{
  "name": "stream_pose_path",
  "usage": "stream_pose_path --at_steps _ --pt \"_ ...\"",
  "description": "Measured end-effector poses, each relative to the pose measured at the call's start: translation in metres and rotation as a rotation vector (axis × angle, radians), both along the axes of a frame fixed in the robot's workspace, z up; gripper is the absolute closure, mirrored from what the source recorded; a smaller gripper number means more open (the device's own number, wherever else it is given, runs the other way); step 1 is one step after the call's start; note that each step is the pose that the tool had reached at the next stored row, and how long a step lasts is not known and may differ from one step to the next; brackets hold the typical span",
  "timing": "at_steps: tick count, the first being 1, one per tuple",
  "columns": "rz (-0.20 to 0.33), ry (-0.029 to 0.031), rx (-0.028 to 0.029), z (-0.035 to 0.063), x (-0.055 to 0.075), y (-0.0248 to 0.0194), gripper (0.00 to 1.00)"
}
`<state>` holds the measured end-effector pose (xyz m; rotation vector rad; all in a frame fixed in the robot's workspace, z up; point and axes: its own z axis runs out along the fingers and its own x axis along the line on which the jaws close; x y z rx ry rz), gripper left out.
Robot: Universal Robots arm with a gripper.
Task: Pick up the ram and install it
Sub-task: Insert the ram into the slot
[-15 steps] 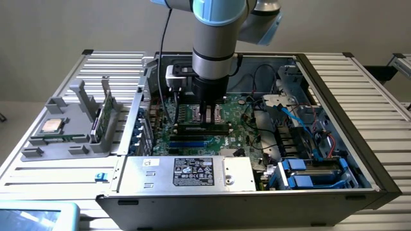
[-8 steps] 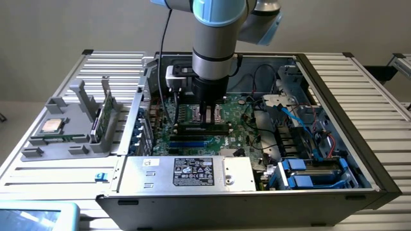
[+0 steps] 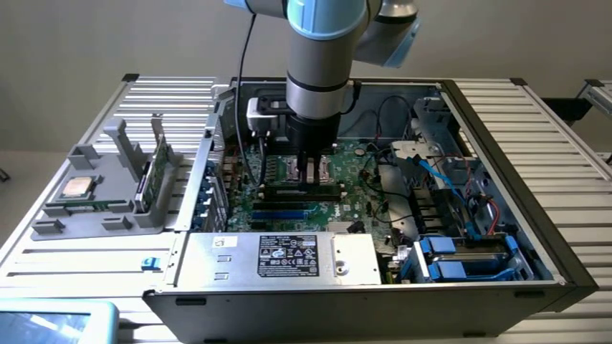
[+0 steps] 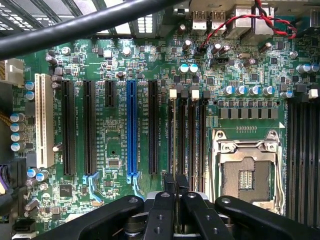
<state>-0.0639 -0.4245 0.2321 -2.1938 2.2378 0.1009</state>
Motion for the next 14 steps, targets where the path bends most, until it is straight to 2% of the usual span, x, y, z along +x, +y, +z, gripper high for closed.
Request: stream_pose_path --at_steps 14 --pt "0.002 0.0002 -0.0004 0.0007 0.0000 -0.0001 0.89"
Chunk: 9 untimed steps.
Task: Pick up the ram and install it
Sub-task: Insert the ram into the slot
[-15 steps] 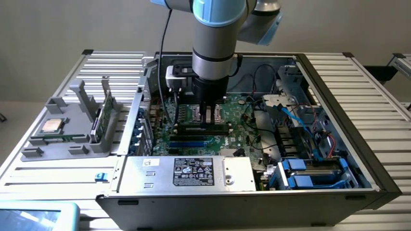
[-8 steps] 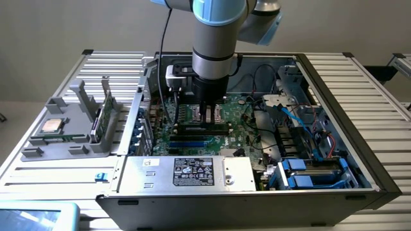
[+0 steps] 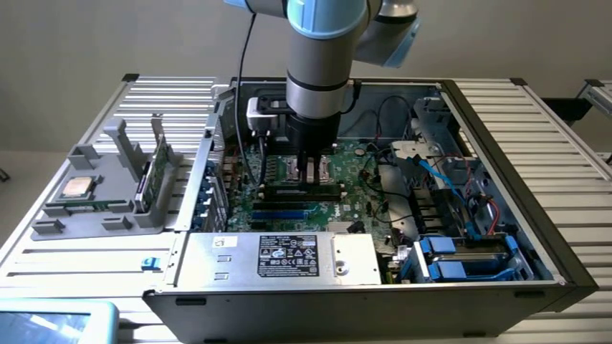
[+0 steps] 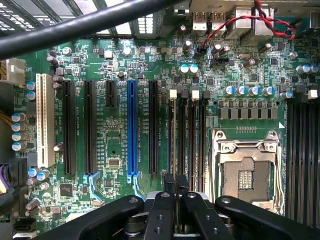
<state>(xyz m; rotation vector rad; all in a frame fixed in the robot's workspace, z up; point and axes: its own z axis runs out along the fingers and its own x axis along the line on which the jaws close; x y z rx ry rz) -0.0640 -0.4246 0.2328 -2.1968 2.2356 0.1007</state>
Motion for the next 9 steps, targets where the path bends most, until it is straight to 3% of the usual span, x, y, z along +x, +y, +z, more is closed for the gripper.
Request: stream_pose_path --at_steps 9 --pt "0.004 0.0001 -0.0001 -0.0019 0.0000 0.0000 0.89"
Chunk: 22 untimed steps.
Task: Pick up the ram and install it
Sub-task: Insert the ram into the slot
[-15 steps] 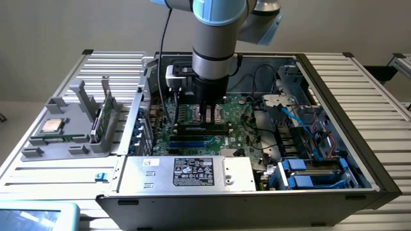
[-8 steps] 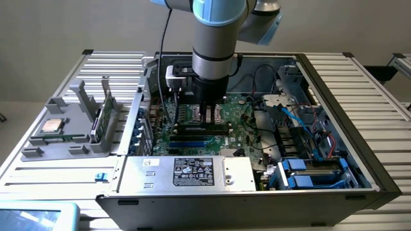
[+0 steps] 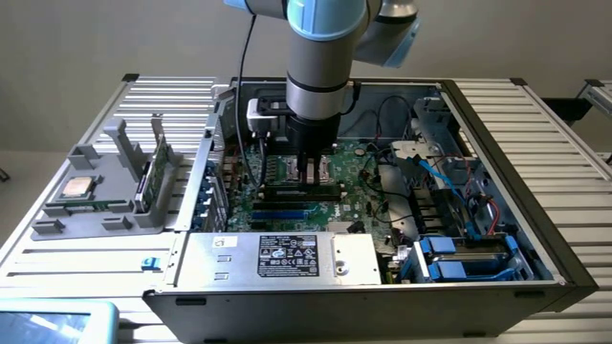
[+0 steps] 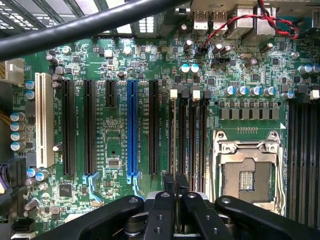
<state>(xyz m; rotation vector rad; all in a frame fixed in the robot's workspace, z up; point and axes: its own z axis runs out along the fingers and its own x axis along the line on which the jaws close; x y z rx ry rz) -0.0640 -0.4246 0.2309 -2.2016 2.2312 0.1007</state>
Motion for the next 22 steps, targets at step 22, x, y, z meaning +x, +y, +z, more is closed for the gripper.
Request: stream_pose_path --at_steps 22 --pt "0.005 0.0009 0.0001 0.0027 0.0002 -0.0001 0.89"
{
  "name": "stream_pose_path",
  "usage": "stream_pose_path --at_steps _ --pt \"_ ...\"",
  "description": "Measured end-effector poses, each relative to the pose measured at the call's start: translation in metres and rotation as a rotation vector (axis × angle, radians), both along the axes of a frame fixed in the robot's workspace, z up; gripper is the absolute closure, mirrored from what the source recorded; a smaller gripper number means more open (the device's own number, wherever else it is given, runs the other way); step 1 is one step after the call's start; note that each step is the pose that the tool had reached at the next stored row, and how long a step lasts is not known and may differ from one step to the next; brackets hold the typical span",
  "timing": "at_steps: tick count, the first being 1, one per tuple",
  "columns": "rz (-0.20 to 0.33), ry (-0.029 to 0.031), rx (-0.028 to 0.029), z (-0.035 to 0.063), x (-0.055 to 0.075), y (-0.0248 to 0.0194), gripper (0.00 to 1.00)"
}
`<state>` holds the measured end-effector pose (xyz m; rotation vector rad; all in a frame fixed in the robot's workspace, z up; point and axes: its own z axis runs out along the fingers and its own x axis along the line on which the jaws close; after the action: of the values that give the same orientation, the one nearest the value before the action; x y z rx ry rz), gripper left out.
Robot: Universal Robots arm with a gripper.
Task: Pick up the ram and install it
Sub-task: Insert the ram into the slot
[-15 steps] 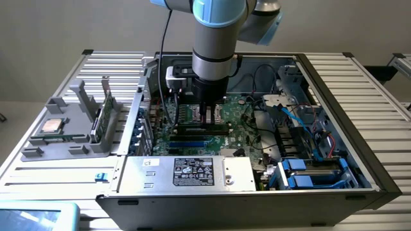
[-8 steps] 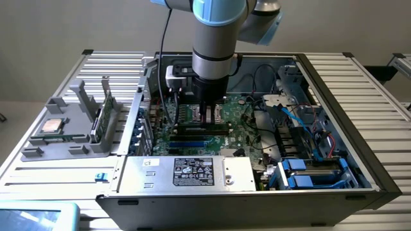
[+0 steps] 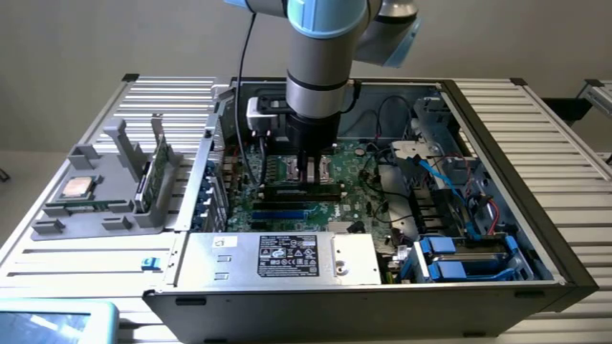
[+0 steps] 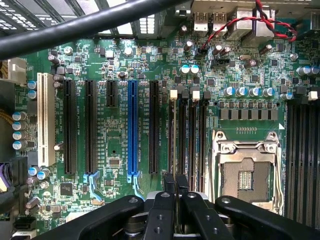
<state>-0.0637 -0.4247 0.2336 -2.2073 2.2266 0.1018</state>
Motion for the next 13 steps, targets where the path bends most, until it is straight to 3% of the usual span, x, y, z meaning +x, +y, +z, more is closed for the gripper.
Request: stream_pose_path --at_steps 3,8,11,13 --pt "0.000 0.0054 0.0000 0.0000 0.0020 0.0000 0.89" --pt "0.000 0.0062 0.0000 0.0000 0.0020 0.0000 0.89" --pt "0.000 0.0195 0.0001 -0.0001 0.0025 -0.0005 0.89" --pt "0.000 0.0208 0.0001 0.0000 0.0025 -0.0006 0.89"
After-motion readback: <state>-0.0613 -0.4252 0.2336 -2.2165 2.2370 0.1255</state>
